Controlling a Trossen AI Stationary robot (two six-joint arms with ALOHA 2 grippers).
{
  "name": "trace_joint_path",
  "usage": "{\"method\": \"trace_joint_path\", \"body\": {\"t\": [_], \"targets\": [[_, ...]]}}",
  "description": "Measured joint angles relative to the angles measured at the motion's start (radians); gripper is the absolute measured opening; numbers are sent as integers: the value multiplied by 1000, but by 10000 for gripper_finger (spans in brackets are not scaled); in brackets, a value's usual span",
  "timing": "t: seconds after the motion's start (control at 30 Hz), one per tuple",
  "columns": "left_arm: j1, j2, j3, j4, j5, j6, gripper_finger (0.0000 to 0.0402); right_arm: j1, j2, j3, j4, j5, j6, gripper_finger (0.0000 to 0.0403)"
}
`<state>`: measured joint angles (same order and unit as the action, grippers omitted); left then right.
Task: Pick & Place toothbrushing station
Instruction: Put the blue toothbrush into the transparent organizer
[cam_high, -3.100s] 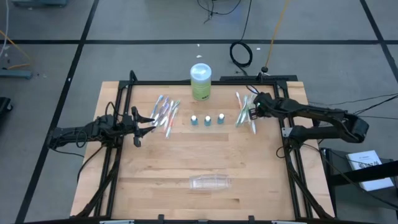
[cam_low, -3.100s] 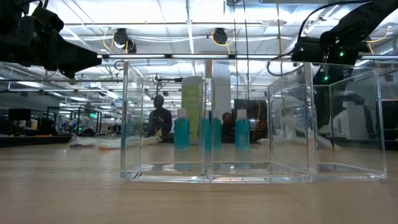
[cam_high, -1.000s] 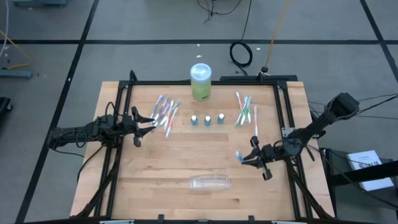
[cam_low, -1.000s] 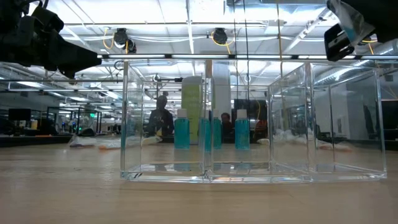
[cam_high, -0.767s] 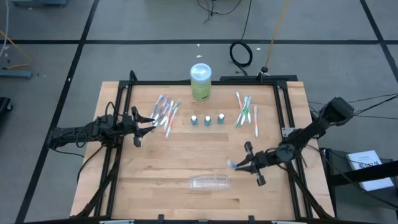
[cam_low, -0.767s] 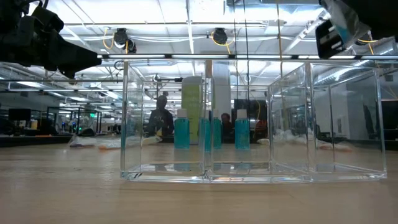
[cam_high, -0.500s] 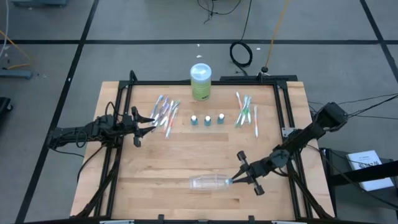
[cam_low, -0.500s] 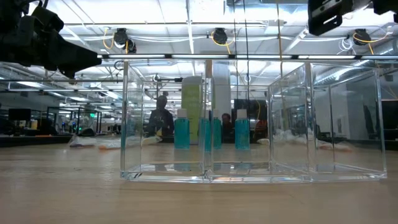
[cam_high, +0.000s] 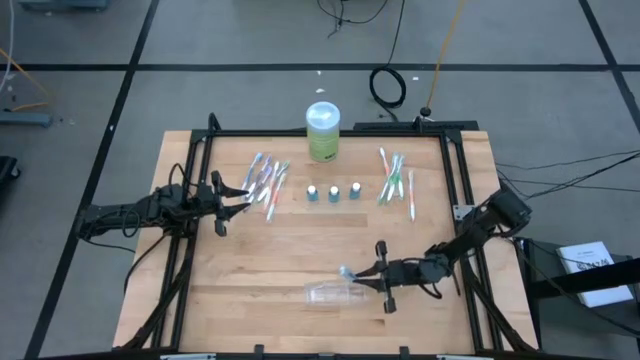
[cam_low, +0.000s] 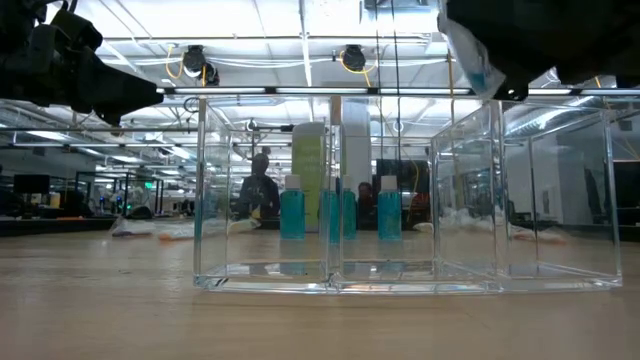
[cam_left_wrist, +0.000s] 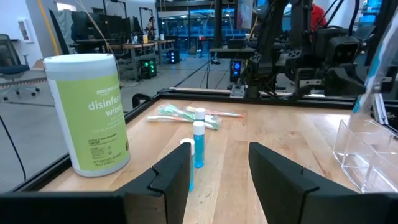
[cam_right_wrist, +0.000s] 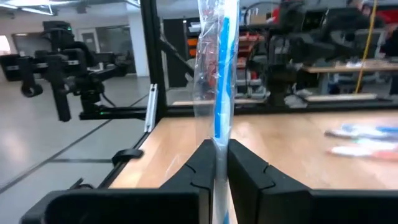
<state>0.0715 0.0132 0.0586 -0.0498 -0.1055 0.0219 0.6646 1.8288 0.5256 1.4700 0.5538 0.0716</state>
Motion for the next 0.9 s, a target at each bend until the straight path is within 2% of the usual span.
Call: {"method": "trace_joint_path", "body": {"t": [0.1,0.2,0.3,0.43,0.9], "targets": [[0,0,0,0,0,0,166,24,9,15,-8,4,20,18],[0,0,0,0,0,0,166,45,8,36,-23,61,11,18],[0,0,0,0,0,0,166,54,8,56,-112,89,48,18],[0,0,0,0,0,0,166,61,9,83,-233,178,81,18],[0,0,0,0,0,0,166,77,8,89,-306,196,131,18]]}}
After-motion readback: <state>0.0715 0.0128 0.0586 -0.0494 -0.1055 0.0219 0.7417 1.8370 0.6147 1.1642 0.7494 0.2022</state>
